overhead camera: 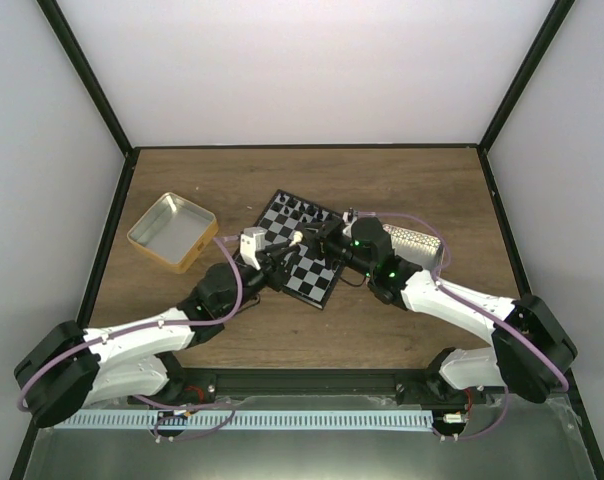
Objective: Set up the chess pieces on the board
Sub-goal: Pick up the chess piece from the storage box.
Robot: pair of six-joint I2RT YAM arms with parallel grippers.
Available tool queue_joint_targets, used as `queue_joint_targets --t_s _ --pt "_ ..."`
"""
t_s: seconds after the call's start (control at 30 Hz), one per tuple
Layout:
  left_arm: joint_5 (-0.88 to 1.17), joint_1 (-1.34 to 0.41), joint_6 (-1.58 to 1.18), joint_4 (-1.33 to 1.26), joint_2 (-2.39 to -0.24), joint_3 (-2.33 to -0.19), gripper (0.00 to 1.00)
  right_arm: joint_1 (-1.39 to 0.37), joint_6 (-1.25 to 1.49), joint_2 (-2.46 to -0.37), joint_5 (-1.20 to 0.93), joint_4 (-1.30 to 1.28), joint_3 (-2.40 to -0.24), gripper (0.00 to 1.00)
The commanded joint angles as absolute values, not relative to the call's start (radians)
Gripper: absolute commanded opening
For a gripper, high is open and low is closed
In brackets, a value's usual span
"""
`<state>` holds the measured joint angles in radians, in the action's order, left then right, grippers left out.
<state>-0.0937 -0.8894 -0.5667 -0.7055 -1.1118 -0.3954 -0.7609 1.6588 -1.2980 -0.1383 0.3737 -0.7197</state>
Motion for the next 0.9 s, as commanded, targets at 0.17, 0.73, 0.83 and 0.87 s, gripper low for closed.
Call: queue_joint_targets --t_s 0.17,0.73,0.83,0.87 --pt "-0.133 -0.893 -0.536 -0.735 -1.120 -0.430 0.25 -0.770 1.664 -1.306 -0.147 0.406 -0.746 0.10" --pt "-0.180 -0.893 -0.536 -0.346 -1.030 -0.482 0.06 -0.769 1.331 -1.254 0.057 0.348 -0.754 0.14" --pt "-0.194 -0.891 -0.533 -0.039 -0.965 -0.545 0.06 -0.769 1.174 -1.224 0.113 0.267 -0.765 0.15" --pt "-0.205 -0.889 -0.531 0.070 -0.948 -0.574 0.06 -0.769 1.138 -1.210 0.126 0.258 -0.757 0.15"
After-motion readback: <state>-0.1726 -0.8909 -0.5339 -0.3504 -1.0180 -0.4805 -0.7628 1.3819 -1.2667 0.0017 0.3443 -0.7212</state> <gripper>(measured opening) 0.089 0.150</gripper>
